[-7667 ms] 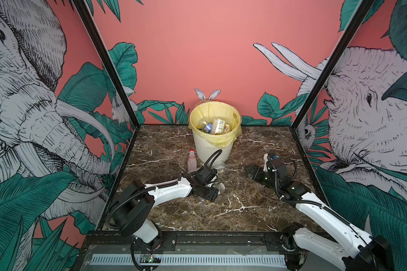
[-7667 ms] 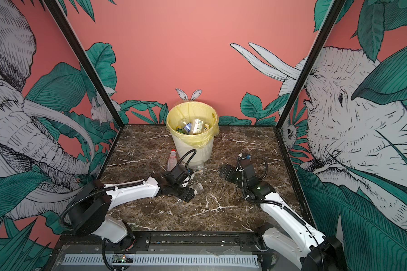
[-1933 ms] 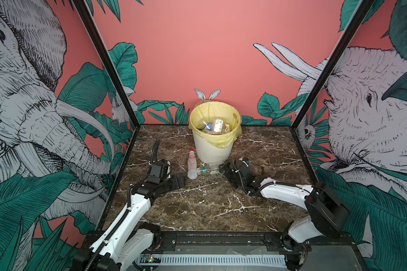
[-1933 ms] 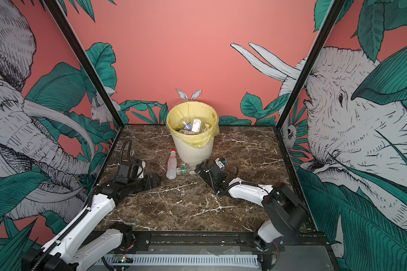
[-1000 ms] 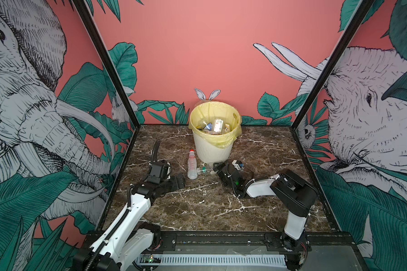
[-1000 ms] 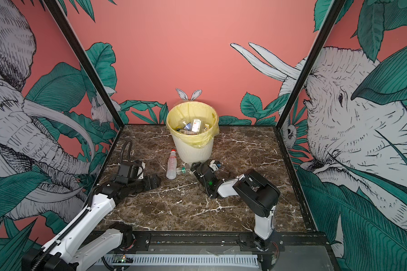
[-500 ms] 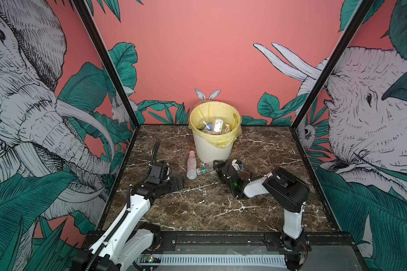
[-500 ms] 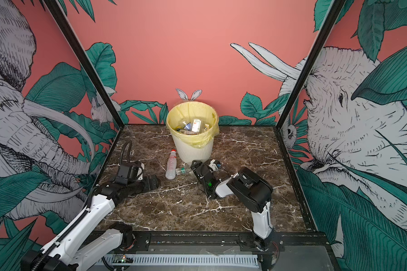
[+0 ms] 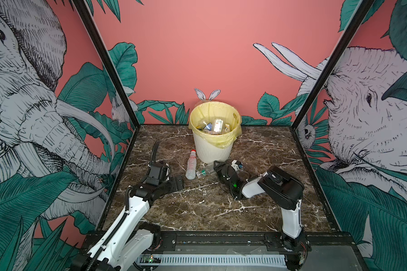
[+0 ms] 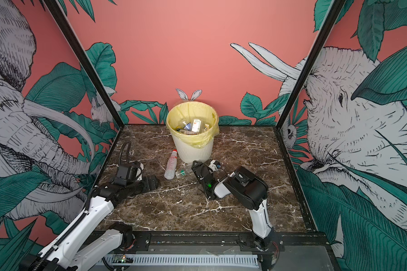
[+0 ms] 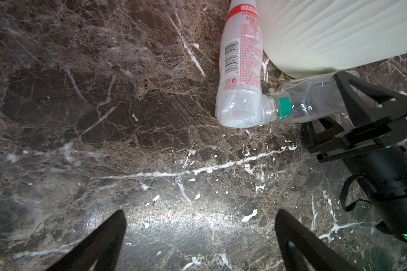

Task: Throw the plastic bottles in the bin
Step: Pick up the plastic bottle from the center of the table.

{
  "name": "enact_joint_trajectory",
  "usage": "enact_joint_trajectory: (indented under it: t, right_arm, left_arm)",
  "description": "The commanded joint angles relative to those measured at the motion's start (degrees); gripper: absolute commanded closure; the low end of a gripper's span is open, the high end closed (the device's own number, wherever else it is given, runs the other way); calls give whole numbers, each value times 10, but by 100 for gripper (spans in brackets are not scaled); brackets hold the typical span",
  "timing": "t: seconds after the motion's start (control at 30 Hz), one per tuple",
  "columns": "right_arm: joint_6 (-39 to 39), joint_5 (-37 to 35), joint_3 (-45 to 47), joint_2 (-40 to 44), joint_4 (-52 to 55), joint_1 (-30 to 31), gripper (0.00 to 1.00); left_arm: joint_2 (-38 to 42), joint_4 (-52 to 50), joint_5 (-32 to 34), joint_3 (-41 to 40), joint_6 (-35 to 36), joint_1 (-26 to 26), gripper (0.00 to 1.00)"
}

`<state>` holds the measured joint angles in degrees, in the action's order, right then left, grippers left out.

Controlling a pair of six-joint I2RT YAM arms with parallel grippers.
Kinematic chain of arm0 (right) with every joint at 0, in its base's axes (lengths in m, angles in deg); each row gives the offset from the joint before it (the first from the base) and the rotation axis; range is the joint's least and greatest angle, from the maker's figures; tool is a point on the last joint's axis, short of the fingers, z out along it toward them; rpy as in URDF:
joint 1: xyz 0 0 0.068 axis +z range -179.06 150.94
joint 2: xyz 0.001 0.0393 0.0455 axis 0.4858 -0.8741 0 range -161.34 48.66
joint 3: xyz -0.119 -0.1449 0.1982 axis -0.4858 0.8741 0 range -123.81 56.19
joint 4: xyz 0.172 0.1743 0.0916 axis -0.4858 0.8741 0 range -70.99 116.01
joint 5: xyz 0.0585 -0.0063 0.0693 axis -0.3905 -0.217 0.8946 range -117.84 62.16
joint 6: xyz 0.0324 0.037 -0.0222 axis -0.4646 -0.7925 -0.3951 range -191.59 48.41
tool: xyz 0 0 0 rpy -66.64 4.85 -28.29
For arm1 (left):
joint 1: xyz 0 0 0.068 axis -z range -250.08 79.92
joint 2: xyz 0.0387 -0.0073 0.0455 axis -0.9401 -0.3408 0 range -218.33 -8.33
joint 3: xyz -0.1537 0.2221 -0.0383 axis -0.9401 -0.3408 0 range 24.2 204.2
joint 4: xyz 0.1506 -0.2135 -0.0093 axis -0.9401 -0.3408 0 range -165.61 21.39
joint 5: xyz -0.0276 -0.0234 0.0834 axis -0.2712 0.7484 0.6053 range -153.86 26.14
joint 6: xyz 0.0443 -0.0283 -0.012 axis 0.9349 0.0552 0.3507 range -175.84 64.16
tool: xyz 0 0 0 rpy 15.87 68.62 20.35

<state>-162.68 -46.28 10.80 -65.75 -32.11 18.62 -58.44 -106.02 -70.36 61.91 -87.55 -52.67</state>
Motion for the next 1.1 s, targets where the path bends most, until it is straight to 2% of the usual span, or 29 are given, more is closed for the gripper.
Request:
enact_joint_trajectory:
  t: [0.0, 0.37, 0.6, 0.9, 1.07]
  right_arm:
    - [-77, 3, 8, -9, 72, -2, 34]
    - [-62, 5, 86, 63, 51, -13, 43]
    - [-32, 80, 126, 134, 93, -41, 47]
    - [97, 137, 139, 268, 190, -73, 46]
    - [150, 145, 131, 319, 254, -80, 45]
  left_arm:
    - [11, -23, 8, -5, -2, -4, 1]
    - [30, -29, 18, -10, -18, -5, 1]
    - [13, -17, 13, 0, -22, -4, 1]
    - [0, 2, 9, 9, -27, -5, 1]
    - [-8, 3, 8, 15, -26, -4, 1]
